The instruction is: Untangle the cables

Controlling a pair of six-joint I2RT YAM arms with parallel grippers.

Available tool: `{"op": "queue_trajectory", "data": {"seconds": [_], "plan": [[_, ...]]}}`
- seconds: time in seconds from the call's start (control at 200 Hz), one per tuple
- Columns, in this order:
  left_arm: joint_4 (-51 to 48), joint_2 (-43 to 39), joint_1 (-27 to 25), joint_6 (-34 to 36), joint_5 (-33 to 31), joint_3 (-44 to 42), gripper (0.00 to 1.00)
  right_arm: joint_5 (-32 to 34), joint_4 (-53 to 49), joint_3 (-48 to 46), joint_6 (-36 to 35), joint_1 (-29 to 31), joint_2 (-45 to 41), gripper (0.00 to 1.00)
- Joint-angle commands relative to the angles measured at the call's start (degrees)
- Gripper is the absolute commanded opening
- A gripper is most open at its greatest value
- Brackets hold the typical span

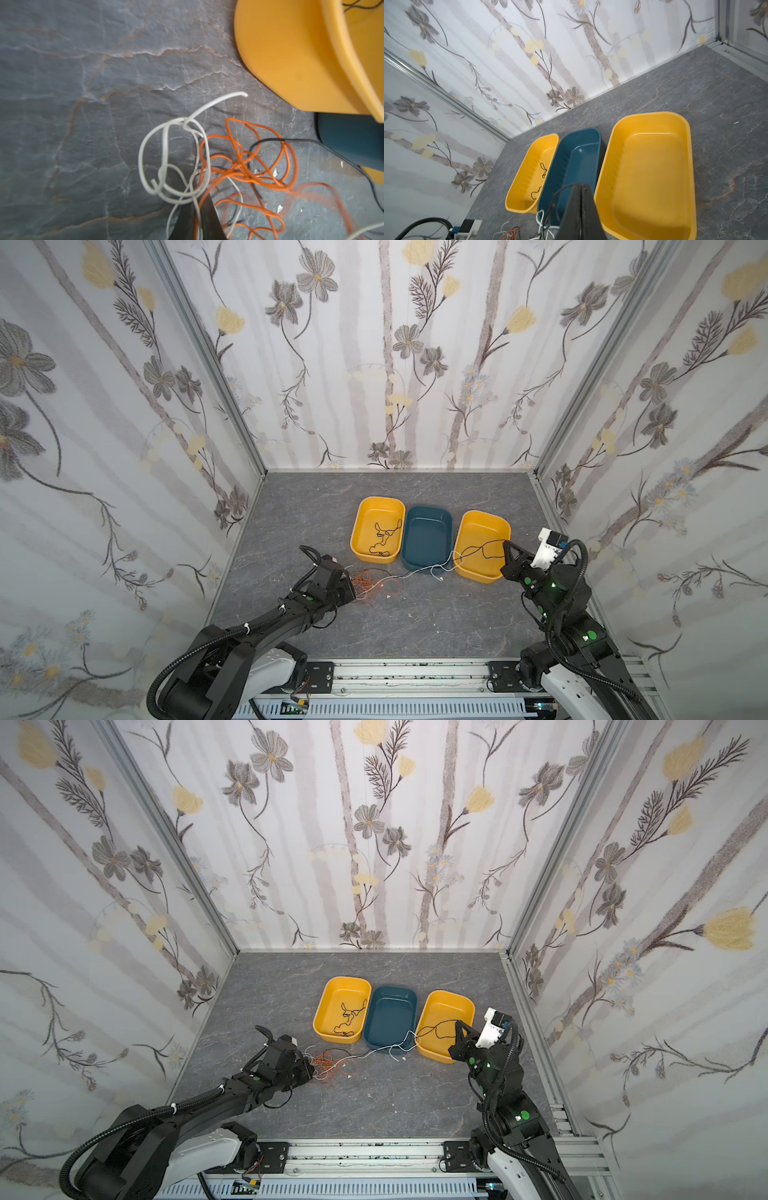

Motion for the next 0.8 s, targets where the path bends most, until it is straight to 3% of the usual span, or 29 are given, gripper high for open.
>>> {"op": "queue_trajectory", "data": {"seconds": [0.0, 0.415, 0.49, 0.675, 0.794], "plan": [[-6.1, -0.4, 0.9, -2.9, -4.3, -0.1, 0.07, 2.2, -0.9, 1.1, 1.1, -1.8, -1.7, 0.0], [-9.7, -3.7, 1.9, -5.2, -8.4, -0.3, 0.06, 1.8, -3.0, 4.9, -1.8, -5.0, -2.3, 0.0], [-8.0, -3.9, 1.9, -4.3, -6.2, -0.5, 0.11, -2.6, -3.0, 5.9, -3.0, -5.1, 0.0, 0.0], [-7.3, -6.5, 1.9, -1.1, -1.2, 0.5, 0.22, -22.2, 4.0, 3.8, -2.9, -4.5, 5.0, 0.0], [-9.0, -9.9, 1.9, -0.1, -0.2, 0.9, 0.32, -25.4, 6.1, 3.6, -2.6, -1.7, 6.6, 0.0]]}}
